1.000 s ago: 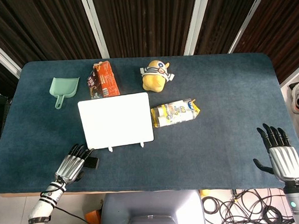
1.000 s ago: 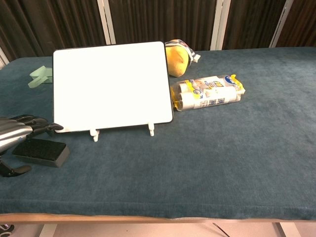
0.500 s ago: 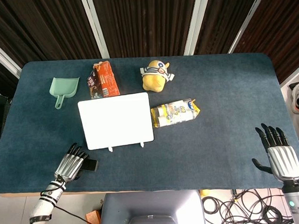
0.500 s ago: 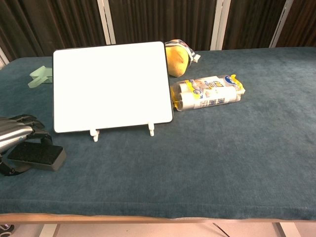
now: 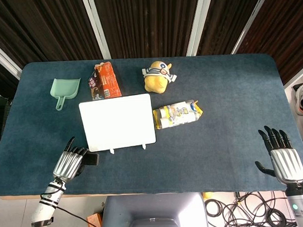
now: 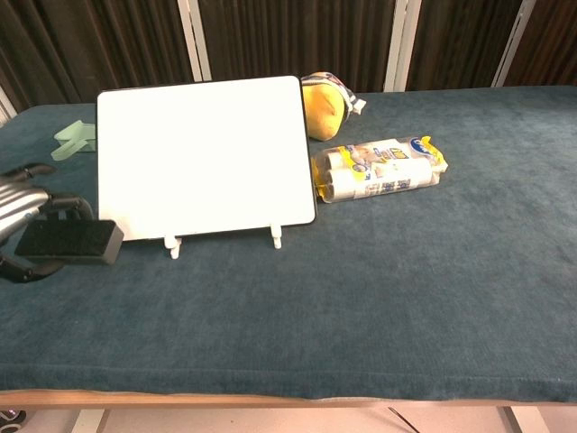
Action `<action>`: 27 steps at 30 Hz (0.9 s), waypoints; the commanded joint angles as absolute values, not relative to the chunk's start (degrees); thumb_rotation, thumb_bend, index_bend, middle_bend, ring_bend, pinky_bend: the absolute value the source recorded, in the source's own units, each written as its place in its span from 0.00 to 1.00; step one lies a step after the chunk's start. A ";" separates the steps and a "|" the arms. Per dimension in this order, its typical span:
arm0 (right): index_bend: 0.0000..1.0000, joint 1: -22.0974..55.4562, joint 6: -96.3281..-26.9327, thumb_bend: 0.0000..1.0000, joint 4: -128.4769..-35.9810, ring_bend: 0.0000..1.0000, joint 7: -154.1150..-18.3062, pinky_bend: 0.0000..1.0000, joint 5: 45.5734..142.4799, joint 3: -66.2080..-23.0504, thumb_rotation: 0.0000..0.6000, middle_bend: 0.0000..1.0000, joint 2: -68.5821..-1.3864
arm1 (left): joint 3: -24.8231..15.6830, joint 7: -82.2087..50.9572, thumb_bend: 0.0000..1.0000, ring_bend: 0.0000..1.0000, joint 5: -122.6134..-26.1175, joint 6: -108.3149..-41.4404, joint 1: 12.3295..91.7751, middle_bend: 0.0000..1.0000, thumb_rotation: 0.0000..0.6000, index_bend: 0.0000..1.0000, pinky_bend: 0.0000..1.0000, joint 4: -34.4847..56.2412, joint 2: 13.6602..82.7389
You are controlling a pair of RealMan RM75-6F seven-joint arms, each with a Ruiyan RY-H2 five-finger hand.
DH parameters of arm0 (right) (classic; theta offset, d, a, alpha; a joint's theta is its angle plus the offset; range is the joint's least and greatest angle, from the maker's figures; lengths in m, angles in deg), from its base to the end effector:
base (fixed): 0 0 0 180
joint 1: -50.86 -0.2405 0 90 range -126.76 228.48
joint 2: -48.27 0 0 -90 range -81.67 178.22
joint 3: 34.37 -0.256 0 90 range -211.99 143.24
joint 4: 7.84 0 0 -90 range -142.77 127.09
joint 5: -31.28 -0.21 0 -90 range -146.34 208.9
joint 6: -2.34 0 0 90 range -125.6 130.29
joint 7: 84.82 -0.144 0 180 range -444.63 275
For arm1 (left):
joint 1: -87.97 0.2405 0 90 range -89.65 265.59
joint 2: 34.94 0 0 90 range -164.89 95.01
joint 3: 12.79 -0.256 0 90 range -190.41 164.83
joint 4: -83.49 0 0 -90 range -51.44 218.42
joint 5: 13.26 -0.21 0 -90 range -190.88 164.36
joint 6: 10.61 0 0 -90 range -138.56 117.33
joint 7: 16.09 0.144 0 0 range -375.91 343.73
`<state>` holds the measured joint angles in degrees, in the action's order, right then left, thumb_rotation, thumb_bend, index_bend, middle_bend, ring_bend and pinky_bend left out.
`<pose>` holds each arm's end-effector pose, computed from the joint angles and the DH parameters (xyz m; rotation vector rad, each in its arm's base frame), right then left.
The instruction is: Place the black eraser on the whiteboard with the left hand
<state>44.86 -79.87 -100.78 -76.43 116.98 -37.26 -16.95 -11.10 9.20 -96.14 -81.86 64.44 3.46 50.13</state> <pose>-0.3068 -0.1868 0.1455 1.4621 -0.8385 0.8036 -0.2520 0.2653 0.0233 -1.7921 -0.6112 -0.7491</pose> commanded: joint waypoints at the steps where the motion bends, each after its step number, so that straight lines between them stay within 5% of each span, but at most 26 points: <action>1: 0.00 44.91 -80.00 0.16 -100.79 0.00 -76.58 0.00 117.13 -37.20 1.00 0.00 -16.90 | -8.51 4.25 0.46 0.43 -100.96 -90.00 65.21 0.78 1.00 0.81 0.08 8.33 54.67; 7: 0.00 44.82 -79.92 0.16 -100.75 0.00 -76.54 0.00 116.81 -37.41 1.00 0.00 -16.92 | -3.08 1.20 0.45 0.46 -104.29 -97.35 61.85 0.81 1.00 0.82 0.13 19.49 64.19; 11: 0.00 45.15 -80.17 0.19 -101.39 0.00 -79.31 0.00 114.22 -38.82 1.00 0.00 -16.51 | -0.47 -0.90 0.39 0.47 -103.22 -96.20 58.45 0.81 1.00 0.81 0.14 25.62 69.38; 27: 0.00 47.43 -83.75 0.19 -100.57 0.00 -86.59 0.00 115.99 -38.74 1.00 0.00 -13.29 | -0.13 -5.82 0.38 0.48 -104.87 -95.13 50.30 0.81 1.00 0.81 0.12 43.41 76.52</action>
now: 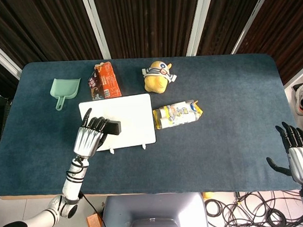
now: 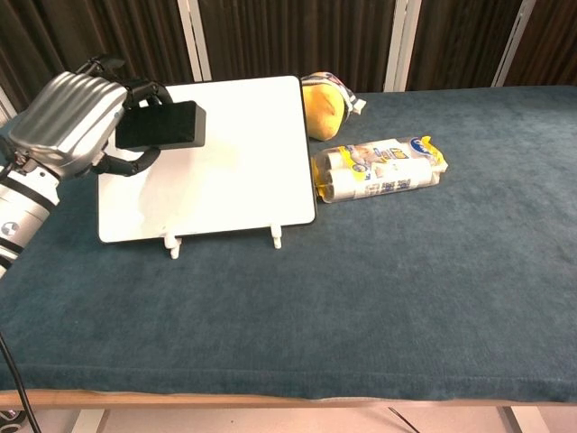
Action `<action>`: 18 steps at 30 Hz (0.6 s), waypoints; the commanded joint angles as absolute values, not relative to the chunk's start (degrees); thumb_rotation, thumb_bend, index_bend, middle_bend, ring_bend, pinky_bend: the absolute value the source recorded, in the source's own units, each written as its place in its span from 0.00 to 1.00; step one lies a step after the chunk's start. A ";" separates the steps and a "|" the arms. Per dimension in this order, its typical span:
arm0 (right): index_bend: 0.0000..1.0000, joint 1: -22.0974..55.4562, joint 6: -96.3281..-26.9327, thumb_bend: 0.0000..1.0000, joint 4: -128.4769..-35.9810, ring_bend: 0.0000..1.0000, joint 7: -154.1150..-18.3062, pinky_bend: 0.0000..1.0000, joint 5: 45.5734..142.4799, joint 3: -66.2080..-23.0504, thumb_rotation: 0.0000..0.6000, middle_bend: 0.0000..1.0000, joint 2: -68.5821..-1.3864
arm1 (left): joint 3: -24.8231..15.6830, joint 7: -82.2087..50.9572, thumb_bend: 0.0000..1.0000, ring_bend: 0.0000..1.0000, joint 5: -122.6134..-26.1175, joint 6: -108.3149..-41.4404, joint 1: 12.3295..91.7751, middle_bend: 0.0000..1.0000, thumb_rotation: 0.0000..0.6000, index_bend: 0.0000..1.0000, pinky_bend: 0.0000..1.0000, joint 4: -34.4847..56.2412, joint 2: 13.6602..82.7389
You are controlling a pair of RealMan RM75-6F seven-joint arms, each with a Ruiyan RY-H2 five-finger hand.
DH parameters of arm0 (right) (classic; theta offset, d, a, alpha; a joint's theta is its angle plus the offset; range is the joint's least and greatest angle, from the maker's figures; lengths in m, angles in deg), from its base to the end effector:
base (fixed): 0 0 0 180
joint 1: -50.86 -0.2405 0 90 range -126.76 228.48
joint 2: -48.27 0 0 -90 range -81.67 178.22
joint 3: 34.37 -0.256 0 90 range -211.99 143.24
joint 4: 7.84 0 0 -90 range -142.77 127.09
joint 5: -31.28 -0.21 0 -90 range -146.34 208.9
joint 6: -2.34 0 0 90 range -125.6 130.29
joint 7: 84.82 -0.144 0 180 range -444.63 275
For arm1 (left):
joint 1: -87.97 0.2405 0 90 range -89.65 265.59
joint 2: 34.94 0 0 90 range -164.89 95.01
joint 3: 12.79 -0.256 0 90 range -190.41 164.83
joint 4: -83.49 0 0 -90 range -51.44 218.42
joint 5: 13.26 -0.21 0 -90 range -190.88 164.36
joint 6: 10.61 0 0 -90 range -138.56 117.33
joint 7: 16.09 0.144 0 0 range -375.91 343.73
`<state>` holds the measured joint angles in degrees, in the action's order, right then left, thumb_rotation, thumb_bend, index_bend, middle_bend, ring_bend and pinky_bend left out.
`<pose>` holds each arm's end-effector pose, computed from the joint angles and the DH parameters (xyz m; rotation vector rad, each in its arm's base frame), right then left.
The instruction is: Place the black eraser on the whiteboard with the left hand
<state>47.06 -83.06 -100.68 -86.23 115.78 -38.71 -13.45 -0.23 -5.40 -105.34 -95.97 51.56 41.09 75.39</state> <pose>-0.3163 -0.1806 0.1777 1.3356 -0.8933 0.8989 -0.1781 0.3467 -0.0152 -1.5448 -0.2823 -1.1834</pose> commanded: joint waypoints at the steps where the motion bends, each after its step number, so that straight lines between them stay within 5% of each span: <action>1: 0.00 47.57 -84.05 0.19 -100.51 0.00 -86.65 0.00 116.14 -38.73 1.00 0.00 -13.27 | -0.09 -5.81 0.38 0.48 -104.66 -94.93 50.06 0.81 1.00 0.81 0.12 44.08 76.75; 18: 0.00 47.68 -84.02 0.19 -100.39 0.00 -86.22 0.00 116.65 -38.59 1.00 0.00 -13.39 | -0.15 3.91 0.37 0.46 -100.92 -89.81 46.04 0.74 1.00 0.71 0.07 52.15 80.53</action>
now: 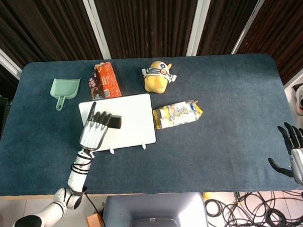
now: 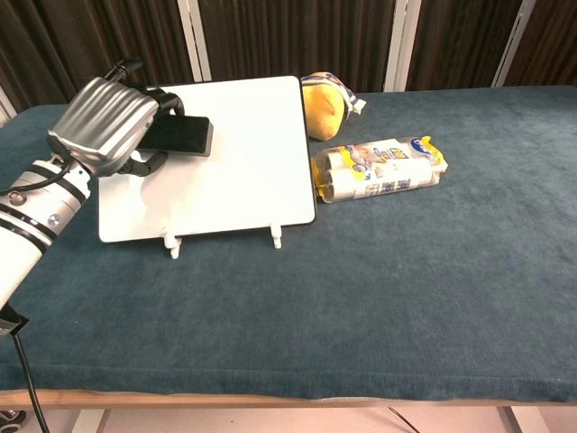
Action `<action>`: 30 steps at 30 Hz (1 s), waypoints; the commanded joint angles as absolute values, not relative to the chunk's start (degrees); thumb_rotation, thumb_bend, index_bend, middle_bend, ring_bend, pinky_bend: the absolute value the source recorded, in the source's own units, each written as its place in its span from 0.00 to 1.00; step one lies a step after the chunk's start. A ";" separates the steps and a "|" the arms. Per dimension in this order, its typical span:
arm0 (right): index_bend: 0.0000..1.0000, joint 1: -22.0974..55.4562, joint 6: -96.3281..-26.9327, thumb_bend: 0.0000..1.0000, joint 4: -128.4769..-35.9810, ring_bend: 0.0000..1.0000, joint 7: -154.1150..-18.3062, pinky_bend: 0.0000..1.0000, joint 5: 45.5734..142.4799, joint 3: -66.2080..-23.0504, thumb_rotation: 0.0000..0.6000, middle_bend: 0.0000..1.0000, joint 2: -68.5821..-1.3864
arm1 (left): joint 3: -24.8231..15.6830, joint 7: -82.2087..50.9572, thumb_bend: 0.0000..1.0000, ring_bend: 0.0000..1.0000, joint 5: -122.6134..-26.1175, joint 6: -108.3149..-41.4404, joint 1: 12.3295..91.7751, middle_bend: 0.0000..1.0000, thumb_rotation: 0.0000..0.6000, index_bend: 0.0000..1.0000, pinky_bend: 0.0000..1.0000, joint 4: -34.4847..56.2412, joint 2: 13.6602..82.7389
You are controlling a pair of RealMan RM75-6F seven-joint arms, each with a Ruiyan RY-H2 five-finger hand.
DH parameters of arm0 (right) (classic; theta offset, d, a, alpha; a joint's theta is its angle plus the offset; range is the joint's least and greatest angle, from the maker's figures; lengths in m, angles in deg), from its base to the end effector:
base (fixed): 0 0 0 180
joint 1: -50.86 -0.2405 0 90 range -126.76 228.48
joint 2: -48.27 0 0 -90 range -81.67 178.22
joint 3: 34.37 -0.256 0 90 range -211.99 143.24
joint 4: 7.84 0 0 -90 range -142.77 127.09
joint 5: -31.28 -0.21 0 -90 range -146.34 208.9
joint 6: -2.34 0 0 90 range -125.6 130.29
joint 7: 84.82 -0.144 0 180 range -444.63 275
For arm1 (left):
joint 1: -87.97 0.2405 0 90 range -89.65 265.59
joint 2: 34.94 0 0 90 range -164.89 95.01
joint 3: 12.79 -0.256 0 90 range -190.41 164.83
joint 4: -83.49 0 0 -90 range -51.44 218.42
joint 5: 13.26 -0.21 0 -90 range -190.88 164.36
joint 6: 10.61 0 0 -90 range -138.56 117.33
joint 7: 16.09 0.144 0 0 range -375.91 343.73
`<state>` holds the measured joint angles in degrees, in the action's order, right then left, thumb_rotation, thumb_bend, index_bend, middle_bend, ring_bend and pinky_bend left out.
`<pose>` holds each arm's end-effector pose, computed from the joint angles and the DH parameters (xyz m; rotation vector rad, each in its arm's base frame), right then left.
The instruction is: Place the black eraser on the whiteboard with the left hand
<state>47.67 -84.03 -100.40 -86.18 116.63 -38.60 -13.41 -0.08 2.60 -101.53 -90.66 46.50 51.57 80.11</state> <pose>-0.3164 -0.1769 0.1795 1.3365 -0.8773 0.9019 -0.1741 0.3738 -0.0315 -1.5735 -0.1469 -0.9607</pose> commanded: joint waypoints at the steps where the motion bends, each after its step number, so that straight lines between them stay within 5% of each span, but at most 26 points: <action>1: 0.00 47.67 -84.00 0.19 -100.37 0.00 -86.27 0.00 116.66 -38.60 1.00 0.00 -13.37 | -0.18 4.39 0.37 0.45 -100.70 -89.52 45.96 0.73 1.00 0.69 0.07 52.25 80.62; 16: 0.00 47.74 -83.86 0.19 -100.31 0.00 -86.21 0.00 116.80 -38.52 1.00 0.00 -13.34 | -0.74 6.13 0.34 0.39 -98.45 -88.05 45.75 0.61 1.00 0.43 0.03 50.89 80.40; 24: 0.00 47.62 -83.67 0.19 -100.20 0.00 -86.05 0.00 116.85 -38.54 1.00 0.00 -13.45 | -0.47 8.31 0.29 0.24 -96.88 -87.13 46.02 0.39 1.00 0.15 0.00 48.80 79.78; 30: 0.00 47.70 -83.70 0.19 -100.19 0.00 -85.91 0.00 116.92 -38.46 1.00 0.00 -13.47 | 0.57 10.13 0.28 0.16 -94.87 -86.37 46.28 0.23 1.00 0.05 0.00 46.53 79.41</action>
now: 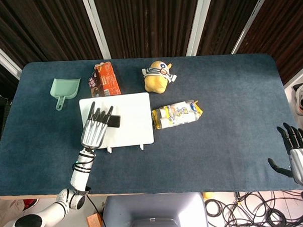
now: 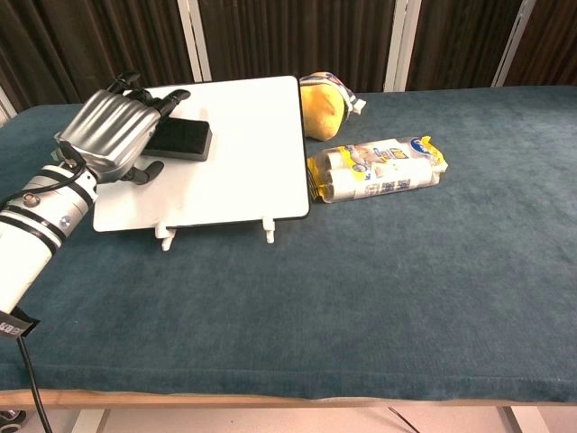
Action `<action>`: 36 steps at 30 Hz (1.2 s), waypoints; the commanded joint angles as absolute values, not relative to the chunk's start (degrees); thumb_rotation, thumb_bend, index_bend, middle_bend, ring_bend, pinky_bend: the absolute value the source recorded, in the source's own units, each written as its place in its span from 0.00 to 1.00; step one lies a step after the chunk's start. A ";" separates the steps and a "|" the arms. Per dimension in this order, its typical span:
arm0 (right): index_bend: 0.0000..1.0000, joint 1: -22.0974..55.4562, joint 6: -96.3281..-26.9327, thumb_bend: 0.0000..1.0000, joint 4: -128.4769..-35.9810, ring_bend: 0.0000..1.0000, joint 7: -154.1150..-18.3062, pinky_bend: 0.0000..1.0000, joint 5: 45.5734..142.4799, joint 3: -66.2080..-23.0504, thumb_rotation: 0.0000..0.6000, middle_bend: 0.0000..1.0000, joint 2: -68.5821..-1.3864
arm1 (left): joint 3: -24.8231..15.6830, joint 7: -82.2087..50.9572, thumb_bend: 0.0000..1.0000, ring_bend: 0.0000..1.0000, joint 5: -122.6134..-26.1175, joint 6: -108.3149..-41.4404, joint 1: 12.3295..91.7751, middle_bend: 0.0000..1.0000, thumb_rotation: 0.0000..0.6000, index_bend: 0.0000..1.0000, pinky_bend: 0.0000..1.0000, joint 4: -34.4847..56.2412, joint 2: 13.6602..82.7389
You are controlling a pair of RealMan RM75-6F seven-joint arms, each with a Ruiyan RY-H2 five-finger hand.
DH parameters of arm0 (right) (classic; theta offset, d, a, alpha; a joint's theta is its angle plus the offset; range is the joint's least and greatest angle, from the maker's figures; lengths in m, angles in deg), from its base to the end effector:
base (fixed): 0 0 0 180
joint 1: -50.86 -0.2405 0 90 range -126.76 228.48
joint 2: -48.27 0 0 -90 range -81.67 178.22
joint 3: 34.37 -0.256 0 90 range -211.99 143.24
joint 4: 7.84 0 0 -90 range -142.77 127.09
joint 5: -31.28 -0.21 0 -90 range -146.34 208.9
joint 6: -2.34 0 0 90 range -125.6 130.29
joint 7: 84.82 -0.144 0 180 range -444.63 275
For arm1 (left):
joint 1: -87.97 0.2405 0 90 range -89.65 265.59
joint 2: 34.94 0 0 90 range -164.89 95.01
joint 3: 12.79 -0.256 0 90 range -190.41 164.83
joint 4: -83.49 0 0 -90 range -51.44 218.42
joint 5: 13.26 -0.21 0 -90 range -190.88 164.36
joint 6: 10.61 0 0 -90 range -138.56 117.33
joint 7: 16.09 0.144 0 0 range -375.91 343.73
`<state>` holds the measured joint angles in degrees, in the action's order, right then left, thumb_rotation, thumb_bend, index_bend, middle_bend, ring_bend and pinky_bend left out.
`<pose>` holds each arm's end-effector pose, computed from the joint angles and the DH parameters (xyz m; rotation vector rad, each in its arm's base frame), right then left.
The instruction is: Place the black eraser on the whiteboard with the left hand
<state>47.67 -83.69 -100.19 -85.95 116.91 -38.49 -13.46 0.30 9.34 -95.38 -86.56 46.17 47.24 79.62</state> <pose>-0.3170 -0.1766 0.1783 1.3470 -0.8764 0.8940 -0.1765 0.3779 -0.0389 -1.5660 -0.2187 -0.8510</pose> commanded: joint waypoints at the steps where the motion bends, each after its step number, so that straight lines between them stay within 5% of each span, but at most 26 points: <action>1: 0.00 47.69 -83.70 0.19 -100.19 0.00 -85.88 0.00 116.90 -38.49 1.00 0.00 -13.46 | 0.47 10.44 0.28 0.15 -94.85 -86.40 46.34 0.22 1.00 0.04 0.00 46.30 79.34; 13: 0.00 47.81 -83.99 0.19 -100.19 0.00 -85.85 0.00 117.02 -38.52 1.00 0.00 -13.52 | -0.45 17.10 0.26 0.00 -93.76 -87.50 48.74 0.05 1.00 0.00 0.00 37.61 75.98; 21: 0.00 47.86 -84.02 0.19 -100.15 0.00 -85.32 0.00 117.20 -38.38 1.00 0.00 -13.67 | -2.64 23.46 0.25 0.00 -93.55 -92.58 54.46 0.01 1.00 0.00 0.00 25.60 70.62; 27: 0.00 47.53 -83.18 0.19 -100.32 0.00 -82.94 0.00 117.75 -37.75 1.00 0.00 -14.45 | -12.47 16.70 0.25 0.00 -91.95 -96.12 68.71 0.00 1.00 0.00 0.00 -6.60 45.58; 31: 0.00 46.85 -81.80 0.19 -100.65 0.00 -80.33 0.00 117.65 -37.48 1.00 0.00 -15.27 | -17.27 1.50 0.25 0.00 -92.34 -94.88 73.45 0.00 1.00 0.00 0.00 -12.15 34.29; 36: 0.00 46.00 -80.04 0.19 -100.99 0.00 -77.33 0.00 116.61 -37.56 1.00 0.00 -16.28 | -17.26 -6.27 0.27 0.00 -90.46 -96.81 77.64 0.00 1.00 0.00 0.00 -9.29 31.85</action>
